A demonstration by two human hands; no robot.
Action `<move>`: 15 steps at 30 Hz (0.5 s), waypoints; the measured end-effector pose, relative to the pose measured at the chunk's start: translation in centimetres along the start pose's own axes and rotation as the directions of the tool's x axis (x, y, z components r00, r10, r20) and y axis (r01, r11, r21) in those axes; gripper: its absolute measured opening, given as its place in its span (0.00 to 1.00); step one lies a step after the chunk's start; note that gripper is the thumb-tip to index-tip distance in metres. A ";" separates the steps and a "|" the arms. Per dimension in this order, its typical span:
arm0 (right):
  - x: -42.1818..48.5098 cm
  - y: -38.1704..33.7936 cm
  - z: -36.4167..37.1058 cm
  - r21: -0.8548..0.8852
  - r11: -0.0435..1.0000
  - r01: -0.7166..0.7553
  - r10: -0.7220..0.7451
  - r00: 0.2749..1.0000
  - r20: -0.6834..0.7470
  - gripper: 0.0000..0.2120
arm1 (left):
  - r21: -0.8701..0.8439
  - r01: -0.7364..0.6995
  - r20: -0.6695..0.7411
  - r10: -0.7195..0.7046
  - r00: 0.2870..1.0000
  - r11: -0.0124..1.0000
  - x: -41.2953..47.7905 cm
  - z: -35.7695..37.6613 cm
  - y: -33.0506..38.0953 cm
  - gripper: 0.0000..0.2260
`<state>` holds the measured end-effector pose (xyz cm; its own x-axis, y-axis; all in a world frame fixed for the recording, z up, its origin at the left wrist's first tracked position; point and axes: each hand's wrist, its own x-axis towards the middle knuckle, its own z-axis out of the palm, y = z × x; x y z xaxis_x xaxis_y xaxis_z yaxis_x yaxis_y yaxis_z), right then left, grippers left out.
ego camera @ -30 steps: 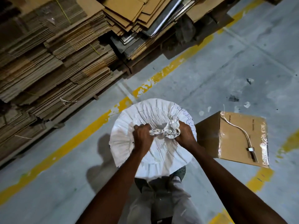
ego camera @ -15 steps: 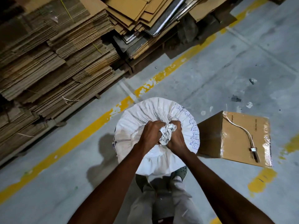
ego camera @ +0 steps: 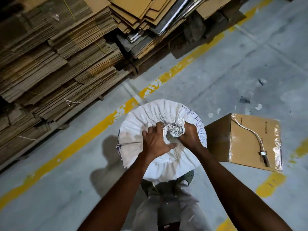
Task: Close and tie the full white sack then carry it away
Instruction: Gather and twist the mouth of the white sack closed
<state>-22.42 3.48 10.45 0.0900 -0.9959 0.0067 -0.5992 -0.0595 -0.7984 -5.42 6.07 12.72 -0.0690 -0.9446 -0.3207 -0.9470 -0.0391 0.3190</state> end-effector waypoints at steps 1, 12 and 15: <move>-0.2 -0.5 0.1 0.012 1.000 0.006 -0.006 1.000 -0.016 0.07 | -0.001 0.058 -0.006 -0.058 0.998 0.998 -0.2 0.5 0.5 0.46; -0.2 3.0 -0.5 -0.099 0.955 0.279 -0.226 0.903 0.366 0.24 | 0.144 0.081 -0.278 -0.038 0.960 0.986 0.8 -2.8 -6.8 0.16; -0.3 1.6 1.3 -0.041 0.951 0.308 -0.273 0.892 0.360 0.23 | 0.115 -0.260 -0.362 0.284 0.888 0.959 1.5 -3.1 -5.5 0.11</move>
<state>-22.41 3.76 8.39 0.5307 -0.8475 0.0074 -0.5743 -0.3661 -0.7322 0.60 3.84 13.23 -0.2165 -0.9678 0.1282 -0.9260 0.2452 0.2870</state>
